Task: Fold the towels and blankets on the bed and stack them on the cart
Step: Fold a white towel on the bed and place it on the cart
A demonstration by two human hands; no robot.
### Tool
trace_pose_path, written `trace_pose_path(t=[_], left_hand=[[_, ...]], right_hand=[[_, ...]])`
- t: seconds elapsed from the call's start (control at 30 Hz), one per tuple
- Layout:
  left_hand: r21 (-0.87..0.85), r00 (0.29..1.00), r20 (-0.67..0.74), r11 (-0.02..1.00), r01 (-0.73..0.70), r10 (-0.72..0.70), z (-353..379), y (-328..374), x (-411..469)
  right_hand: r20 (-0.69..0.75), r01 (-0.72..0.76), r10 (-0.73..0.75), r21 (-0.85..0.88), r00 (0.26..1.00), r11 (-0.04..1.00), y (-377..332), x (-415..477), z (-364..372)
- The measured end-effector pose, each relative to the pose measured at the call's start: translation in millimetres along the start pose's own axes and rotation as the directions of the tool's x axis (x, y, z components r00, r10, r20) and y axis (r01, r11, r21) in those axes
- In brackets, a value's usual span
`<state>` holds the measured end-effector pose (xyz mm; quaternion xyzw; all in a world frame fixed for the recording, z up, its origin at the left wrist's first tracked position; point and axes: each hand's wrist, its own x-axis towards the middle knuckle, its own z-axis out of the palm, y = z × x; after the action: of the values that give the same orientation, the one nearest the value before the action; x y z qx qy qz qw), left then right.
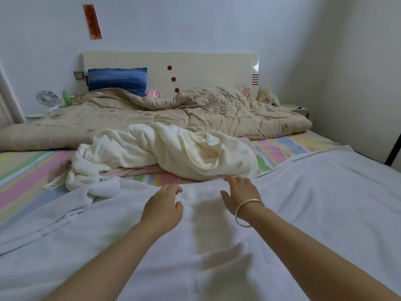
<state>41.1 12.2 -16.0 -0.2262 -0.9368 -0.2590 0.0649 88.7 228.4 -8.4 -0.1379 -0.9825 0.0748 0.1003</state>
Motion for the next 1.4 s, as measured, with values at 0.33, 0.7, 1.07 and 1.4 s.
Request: trace_pose_path(t=[0.33,0.7,1.07,1.4], left_hand=[[0.323,0.994,0.109,0.945,-0.051,0.017,55,-7,212],[0.066,0.964,-0.242,0.993,-0.099,0.112,67,-53,178],[0.267,0.905,0.408,0.964,0.008,-0.12,-3,-103,144],[0.536,0.966,-0.174,0.805,0.254,-0.189,-10,-96,172]], right_hand=[[0.002,-0.058,0.058,-0.047,0.998,0.997,63,223,12],[-0.47,0.055,-0.011,0.08,0.883,0.995,70,181,30],[0.254,0.489,-0.42,-0.379,0.871,0.785,-10,157,41],[0.039,0.141,-0.136,-0.23,0.99,0.963,-38,181,44]])
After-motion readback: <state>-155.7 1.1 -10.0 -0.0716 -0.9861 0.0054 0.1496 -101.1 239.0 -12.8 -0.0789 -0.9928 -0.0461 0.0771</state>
